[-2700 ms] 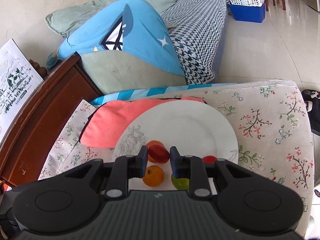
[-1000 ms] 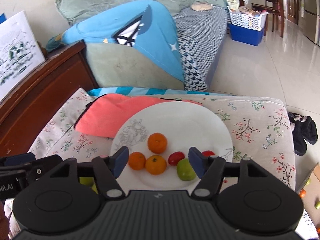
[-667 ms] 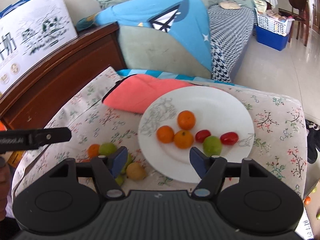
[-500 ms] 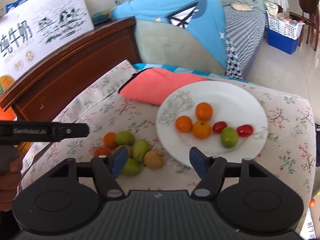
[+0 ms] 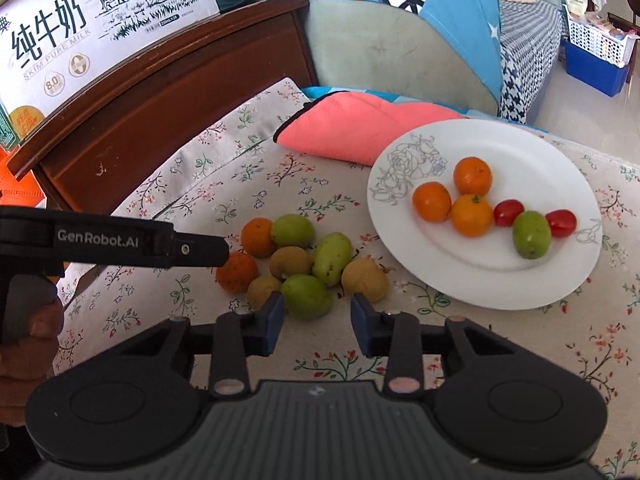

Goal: Organize fruits
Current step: 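Withdraw both tools from the plate back to the fruit pile, then grasp an orange with the left tool while the right tool grasps a green lime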

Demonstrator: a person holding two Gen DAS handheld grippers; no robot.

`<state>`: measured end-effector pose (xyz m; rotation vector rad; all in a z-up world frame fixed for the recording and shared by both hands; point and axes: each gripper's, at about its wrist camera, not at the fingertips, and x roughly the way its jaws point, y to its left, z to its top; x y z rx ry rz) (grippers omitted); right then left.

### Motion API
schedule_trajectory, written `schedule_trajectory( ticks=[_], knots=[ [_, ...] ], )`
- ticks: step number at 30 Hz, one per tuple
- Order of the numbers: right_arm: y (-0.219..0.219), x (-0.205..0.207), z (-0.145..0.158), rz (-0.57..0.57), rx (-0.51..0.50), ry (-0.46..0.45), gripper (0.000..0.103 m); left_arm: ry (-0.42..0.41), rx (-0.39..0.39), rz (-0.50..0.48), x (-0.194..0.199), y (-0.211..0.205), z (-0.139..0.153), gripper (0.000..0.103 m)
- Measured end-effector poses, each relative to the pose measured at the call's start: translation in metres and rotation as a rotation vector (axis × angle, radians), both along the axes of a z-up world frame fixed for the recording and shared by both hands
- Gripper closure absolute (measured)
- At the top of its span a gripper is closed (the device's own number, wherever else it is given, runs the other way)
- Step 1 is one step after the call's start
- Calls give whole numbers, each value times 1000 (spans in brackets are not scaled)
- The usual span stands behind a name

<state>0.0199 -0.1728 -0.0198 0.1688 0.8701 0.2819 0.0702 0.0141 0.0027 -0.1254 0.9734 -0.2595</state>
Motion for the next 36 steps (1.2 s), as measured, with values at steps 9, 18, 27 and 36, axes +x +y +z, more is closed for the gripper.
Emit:
schedule_trajectory(
  ticks=[9, 18, 27, 36],
  knots=[
    [6, 7, -7, 1, 60, 3, 66, 36, -37, 27, 8, 0, -11, 33],
    [5, 3, -1, 31, 43, 0, 73, 54, -51, 19, 7, 4, -17, 47],
    [-4, -4, 0, 21, 20, 26, 73, 17, -10, -11, 3, -7, -20, 47],
    [-3, -4, 2, 29, 19, 25, 73, -55, 5, -51, -6, -6, -11, 73]
  ],
)
